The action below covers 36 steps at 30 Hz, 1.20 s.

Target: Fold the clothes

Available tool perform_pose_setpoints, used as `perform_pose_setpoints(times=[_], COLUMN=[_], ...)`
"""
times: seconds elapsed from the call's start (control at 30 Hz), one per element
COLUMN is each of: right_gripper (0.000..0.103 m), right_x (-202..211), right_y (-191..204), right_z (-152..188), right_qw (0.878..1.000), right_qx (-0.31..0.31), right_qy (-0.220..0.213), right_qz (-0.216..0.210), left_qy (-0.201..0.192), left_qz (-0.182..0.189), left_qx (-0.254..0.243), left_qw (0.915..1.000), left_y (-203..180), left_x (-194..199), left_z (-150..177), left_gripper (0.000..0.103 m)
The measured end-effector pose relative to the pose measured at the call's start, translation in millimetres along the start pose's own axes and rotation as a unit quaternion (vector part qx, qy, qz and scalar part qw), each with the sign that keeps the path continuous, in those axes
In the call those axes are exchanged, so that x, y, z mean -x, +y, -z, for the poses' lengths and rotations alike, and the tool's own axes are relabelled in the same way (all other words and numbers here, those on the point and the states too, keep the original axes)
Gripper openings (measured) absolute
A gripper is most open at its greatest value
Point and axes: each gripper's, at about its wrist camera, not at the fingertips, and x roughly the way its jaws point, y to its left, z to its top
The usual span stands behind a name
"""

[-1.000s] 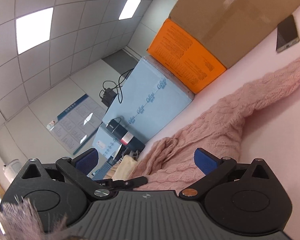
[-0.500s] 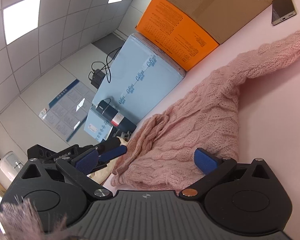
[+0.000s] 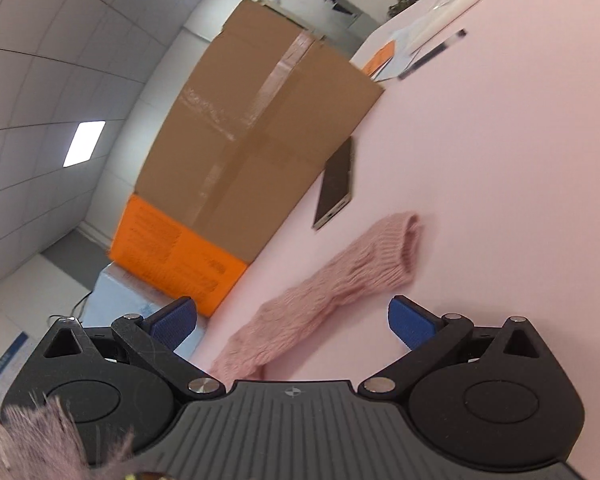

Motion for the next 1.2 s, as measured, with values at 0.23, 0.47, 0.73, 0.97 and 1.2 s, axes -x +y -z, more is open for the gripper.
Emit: perform_pose_setpoints(times=[0.23,0.47,0.73,0.97,1.2], right_gripper=[0.103,0.103,0.069,0.014,0.044], right_x=[-34.4,-58.7,-59.2,-64.7,-54.4], right_y=[7.5,2.9,-4.1,-30.9,-37.0], right_z=[-15.2,-24.9,-25.1,-28.5,-27.9], right_qw=[0.994,0.995,0.998,0.999,0.997], right_qx=[0.040,0.034,0.020,-0.014,-0.069], right_qy=[0.088,0.075,0.032,0.020,-0.004], right_qz=[0.059,0.050,0.051,0.040,-0.016], left_qy=[-0.005,-0.009,-0.009,-0.010,-0.011], left_qz=[0.016,0.026,0.027,0.029,0.027], left_qx=[0.016,0.027,0.024,0.026,0.025], left_qw=[0.9997,0.9993,0.9993,0.9992,0.9993], left_y=[5.6,8.8,8.2,9.3,9.0], left_x=[4.3,5.7,5.2,5.9,6.1], left_z=[1.3,2.2,2.6,3.1,3.6], left_gripper=[0.084,0.085,0.086,0.086,0.086])
